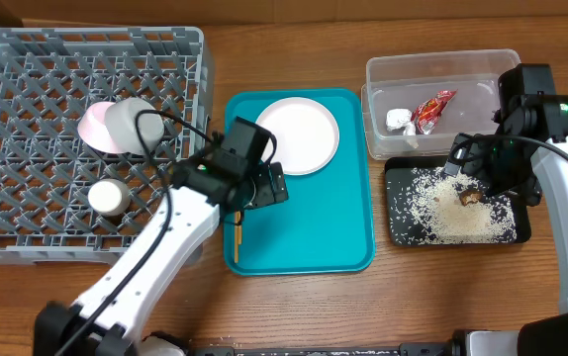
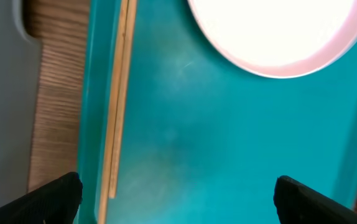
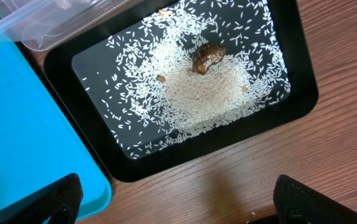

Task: Sort waste into correct bins and load items into the dishwasher
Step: 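Reach the left gripper down to the chopsticks on the teal tray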

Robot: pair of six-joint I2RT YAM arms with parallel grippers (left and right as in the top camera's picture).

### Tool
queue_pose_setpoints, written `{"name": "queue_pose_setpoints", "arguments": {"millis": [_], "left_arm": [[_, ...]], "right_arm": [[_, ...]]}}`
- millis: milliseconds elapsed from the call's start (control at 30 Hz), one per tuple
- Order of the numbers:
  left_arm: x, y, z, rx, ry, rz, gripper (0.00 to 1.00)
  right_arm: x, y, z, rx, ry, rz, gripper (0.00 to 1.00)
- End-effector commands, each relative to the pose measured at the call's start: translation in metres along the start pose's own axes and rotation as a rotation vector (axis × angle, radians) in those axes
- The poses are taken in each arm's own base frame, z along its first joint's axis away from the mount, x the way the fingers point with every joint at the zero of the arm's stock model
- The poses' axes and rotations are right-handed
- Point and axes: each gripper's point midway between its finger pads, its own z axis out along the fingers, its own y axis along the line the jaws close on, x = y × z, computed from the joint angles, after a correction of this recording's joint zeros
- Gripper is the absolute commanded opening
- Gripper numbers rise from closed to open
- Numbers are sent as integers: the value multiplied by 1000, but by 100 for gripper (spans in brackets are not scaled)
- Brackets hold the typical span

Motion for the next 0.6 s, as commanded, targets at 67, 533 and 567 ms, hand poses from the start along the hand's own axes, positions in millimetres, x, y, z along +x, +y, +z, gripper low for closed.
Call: {"name": "queue_pose_setpoints", "arguments": {"millis": [67, 533, 567], "left_arm": [[6, 5, 39, -55, 50, 77, 100], [33, 23, 106, -164, 205, 85, 100], [35, 24, 108, -170, 212, 86, 100]], "right_arm": [[-4, 1, -11, -20, -39, 4, 100], [-4, 1, -11, -19, -39, 4, 100], [-4, 1, -11, -20, -39, 4, 100]]}}
